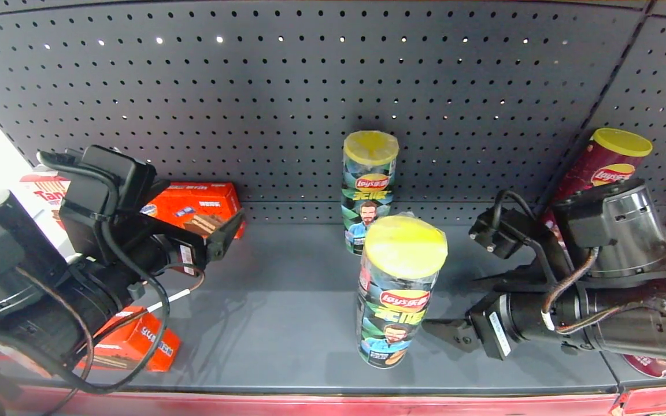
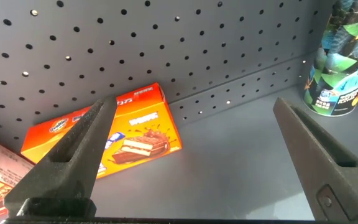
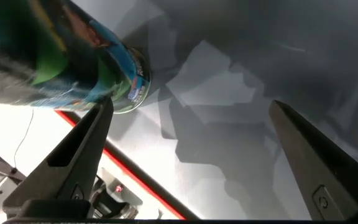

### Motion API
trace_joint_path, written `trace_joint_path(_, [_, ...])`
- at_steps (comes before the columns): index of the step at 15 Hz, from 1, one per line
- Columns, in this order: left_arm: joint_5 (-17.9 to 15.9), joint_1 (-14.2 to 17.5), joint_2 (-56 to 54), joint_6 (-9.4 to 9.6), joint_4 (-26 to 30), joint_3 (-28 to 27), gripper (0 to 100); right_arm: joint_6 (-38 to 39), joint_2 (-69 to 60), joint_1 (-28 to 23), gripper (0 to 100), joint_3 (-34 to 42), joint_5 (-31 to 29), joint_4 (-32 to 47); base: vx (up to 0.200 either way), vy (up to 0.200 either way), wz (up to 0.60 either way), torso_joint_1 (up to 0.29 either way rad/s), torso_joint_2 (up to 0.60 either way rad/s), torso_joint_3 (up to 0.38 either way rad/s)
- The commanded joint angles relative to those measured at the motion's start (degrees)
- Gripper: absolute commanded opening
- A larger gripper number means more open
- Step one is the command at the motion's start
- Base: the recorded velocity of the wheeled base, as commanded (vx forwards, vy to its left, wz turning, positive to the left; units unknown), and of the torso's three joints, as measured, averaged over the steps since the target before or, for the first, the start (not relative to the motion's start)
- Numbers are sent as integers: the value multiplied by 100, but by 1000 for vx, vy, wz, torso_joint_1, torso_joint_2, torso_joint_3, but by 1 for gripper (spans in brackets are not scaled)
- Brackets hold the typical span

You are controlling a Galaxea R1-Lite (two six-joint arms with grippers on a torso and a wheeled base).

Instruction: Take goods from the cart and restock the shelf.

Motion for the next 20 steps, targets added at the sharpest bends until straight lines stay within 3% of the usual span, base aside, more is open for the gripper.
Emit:
trace_joint_path(1, [2, 11, -1, 1, -17, 1, 100, 1, 171, 8, 100, -100, 0, -8, 0, 0, 0, 0, 0, 0])
trace_joint_path(20, [2, 20, -10, -8, -79, 19, 100, 1, 356, 96, 100, -293, 0, -26, 0, 0, 0, 0, 0, 0])
